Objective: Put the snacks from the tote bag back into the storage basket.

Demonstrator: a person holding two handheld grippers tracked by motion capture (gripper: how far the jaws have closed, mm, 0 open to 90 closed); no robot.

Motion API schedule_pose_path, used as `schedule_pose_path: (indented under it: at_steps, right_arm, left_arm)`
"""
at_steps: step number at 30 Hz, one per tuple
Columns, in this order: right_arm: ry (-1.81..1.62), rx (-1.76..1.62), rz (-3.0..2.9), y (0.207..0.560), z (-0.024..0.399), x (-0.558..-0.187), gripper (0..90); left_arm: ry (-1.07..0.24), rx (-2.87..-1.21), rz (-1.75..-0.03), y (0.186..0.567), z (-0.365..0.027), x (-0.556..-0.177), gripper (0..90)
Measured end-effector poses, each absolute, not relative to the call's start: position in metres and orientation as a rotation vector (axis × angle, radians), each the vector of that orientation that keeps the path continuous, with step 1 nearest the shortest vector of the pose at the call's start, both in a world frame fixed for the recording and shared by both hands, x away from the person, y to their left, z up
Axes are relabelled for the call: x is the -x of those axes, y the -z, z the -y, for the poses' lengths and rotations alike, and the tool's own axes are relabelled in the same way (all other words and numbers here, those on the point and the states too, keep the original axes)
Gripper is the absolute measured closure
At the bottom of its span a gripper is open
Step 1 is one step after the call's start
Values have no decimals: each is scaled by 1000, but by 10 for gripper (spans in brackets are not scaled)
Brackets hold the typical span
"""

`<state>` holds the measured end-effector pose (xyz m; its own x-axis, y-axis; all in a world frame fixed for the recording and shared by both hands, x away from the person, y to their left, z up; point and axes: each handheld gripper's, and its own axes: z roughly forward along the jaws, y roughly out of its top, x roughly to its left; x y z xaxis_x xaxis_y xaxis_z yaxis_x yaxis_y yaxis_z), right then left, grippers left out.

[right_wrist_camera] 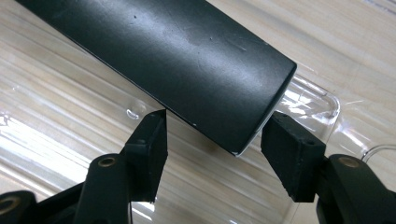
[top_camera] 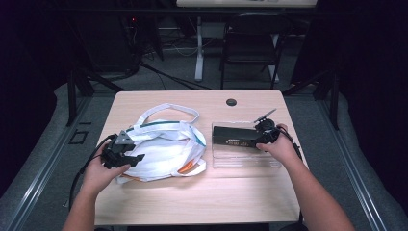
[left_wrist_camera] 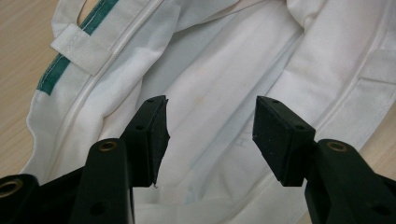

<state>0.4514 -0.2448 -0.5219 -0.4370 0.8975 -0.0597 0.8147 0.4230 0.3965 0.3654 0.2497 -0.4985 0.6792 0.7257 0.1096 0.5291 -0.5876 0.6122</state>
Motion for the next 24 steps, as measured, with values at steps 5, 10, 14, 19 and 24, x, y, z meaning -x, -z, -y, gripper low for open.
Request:
schedule_pose_path:
  at_steps: [5, 10, 14, 19, 24]
  right_arm:
    - [-468, -1508, -2399, 524, 246, -456, 410]
    - [-476, -1510, -2384, 525, 246, -459, 411]
    - [-473, -1515, -2375, 525, 246, -460, 411]
    - [-484, -1516, -2365, 527, 245, -461, 411]
    - [-481, -1509, -2358, 526, 245, -461, 411]
  left_arm:
    - [-478, -2344, -969, 499, -250, -366, 451]
    - [-483, -2341, -973, 500, -251, -366, 451]
    - [-482, -2342, -973, 500, -251, -366, 452]
    - [-485, -2344, -974, 500, -250, -366, 452]
    - [-488, -2340, -978, 500, -250, -366, 452]
